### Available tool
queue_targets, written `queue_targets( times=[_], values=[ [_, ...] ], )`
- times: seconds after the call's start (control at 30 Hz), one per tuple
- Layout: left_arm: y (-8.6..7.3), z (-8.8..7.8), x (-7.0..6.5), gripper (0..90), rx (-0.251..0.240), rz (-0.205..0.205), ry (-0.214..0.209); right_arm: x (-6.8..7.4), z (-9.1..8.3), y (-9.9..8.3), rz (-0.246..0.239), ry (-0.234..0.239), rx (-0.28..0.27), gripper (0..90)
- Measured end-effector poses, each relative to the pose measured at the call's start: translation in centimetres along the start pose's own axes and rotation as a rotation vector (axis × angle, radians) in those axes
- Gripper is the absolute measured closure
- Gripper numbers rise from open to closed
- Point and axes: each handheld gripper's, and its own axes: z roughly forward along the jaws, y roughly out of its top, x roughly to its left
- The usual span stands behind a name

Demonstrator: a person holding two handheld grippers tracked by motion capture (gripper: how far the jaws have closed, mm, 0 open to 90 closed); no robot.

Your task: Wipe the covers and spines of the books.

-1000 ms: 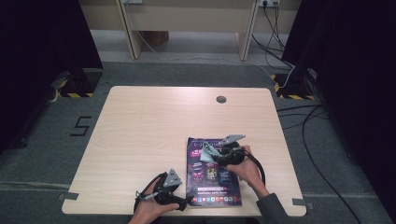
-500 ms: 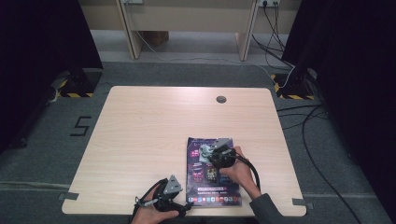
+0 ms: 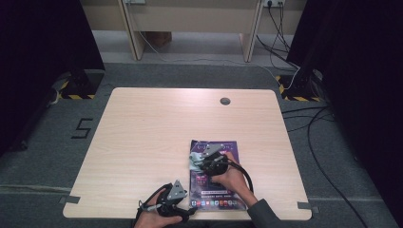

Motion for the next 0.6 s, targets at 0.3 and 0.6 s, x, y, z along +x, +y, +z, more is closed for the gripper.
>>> queue_targets(
  times=[0.3,0.6],
  values=[
    [0.6,0.7,0.1,34.6,-0.017,0.01,-0.003,-6.3,-2.9,-3.8,0.161,-0.155,0.032,79.7],
    [1.8,1.8,0.6,31.9,-0.015,0.013,-0.002,-7.2,-1.9,-3.1,0.16,-0.213,0.023,79.9]
  ],
)
